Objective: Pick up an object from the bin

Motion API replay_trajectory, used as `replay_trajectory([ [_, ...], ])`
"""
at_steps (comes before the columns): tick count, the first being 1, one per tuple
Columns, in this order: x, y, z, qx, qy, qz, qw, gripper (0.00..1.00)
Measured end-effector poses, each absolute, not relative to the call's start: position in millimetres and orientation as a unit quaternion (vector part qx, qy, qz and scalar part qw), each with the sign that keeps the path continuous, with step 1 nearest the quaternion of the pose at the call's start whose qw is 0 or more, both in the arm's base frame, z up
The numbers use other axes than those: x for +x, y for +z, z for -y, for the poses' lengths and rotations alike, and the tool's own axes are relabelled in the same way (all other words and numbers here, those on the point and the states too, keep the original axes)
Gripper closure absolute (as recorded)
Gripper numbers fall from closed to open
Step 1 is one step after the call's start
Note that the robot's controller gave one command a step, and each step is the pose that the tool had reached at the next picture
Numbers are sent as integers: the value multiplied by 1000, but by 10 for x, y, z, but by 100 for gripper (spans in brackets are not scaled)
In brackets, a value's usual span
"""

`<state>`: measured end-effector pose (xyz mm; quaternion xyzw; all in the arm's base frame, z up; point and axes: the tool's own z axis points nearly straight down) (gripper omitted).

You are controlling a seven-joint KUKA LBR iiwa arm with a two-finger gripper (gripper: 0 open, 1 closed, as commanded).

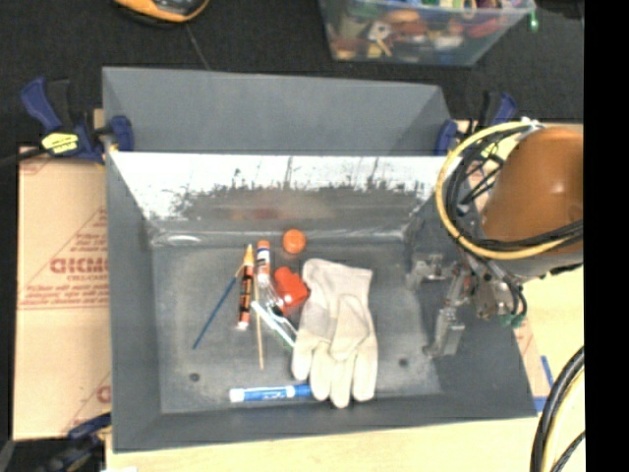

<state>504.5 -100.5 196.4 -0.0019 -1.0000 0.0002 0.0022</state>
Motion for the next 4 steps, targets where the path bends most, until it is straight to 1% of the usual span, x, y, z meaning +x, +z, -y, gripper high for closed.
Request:
replay_trajectory([
  [1, 5063, 2004, 1001, 0, 1, 1000, -2, 0],
  [2, 5324, 1100, 721, -27, 1, 1000, -5, 0],
  [3, 5383, 546, 678, -15, 2, 1000, -7, 0],
  [4, 5500, 721, 505, -14, 1, 1000, -7, 100],
])
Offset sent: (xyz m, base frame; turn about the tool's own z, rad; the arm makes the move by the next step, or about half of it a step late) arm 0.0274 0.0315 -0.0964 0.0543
